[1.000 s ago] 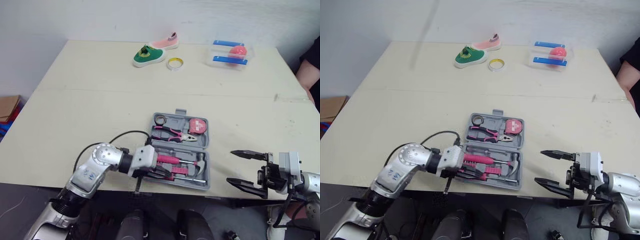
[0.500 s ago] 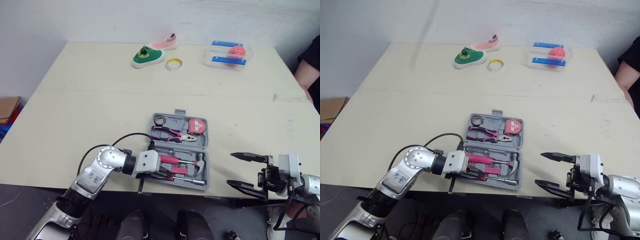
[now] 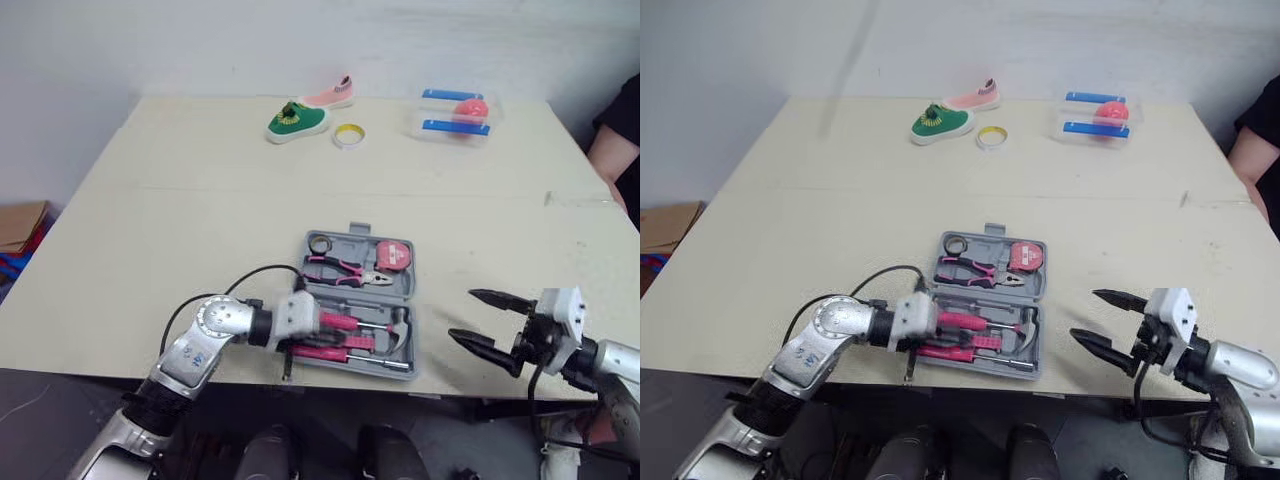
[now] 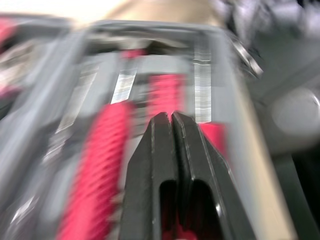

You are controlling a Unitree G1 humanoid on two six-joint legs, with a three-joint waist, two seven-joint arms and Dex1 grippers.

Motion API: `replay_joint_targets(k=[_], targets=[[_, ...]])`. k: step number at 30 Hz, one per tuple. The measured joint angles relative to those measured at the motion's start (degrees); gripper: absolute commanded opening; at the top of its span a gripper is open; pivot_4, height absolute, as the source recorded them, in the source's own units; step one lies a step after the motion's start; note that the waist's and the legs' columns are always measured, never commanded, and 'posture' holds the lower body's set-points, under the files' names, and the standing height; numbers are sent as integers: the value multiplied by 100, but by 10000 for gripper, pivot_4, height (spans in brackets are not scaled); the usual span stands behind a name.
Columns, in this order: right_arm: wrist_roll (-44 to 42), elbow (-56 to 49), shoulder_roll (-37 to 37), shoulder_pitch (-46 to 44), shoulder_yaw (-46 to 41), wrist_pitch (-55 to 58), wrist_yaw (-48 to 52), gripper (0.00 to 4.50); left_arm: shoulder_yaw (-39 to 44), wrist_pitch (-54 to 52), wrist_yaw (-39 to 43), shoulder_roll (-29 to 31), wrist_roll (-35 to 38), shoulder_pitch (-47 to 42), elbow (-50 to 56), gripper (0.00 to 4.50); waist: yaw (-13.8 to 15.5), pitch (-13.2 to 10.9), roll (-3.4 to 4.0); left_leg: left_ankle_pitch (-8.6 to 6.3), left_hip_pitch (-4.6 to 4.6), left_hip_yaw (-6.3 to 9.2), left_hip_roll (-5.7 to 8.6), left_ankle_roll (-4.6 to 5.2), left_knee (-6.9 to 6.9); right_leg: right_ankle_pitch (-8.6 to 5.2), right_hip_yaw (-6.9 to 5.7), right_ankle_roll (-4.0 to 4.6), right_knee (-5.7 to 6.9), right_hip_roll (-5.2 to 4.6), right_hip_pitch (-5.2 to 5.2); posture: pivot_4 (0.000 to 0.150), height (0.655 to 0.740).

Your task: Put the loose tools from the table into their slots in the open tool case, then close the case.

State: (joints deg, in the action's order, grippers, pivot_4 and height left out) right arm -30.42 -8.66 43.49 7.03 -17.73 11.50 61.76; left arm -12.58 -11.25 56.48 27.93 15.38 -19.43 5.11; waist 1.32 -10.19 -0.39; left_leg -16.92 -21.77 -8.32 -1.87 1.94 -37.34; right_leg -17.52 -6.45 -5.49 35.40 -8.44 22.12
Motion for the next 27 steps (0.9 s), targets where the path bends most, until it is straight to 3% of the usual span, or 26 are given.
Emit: replay_joint_targets(k=[3,4,9,18,27], targets=[[215,37,-25,-291,240,-78,-60,32242,972,-276,-336,-21,642,-163,31,0,-39,-2,-3,10,-48,-5,2,-9,-8,0,-4,-1,14,7,44,1500,7400],[370,133,-42,-448,387,-184,-94,26151,1265,-328,-438,52,739,-227,8,0,-57,-3,-5,14,-46,-5,4,-9,-10,0,-10,-2,15,9,42,1500,7400],[980,667,-126,-929,1050,-665,-27,550,1507,-232,-531,569,357,-203,-803,0,-96,-7,-10,18,-44,-15,19,8,-14,10,-49,-22,16,21,40,1500,7400],[1526,1512,-298,-1816,1925,-1090,286,173,819,-128,-368,322,-46,-104,-1050,0,-132,-13,-20,2,-58,-8,12,8,-31,15,-33,-26,12,-3,42,1500,7400],[1813,2300,-596,-2519,2186,-1537,497,173,703,-497,-561,202,-258,-112,-1055,0,-238,-13,-25,5,-45,-14,9,10,-42,16,-43,-27,25,0,35,1500,7400]])
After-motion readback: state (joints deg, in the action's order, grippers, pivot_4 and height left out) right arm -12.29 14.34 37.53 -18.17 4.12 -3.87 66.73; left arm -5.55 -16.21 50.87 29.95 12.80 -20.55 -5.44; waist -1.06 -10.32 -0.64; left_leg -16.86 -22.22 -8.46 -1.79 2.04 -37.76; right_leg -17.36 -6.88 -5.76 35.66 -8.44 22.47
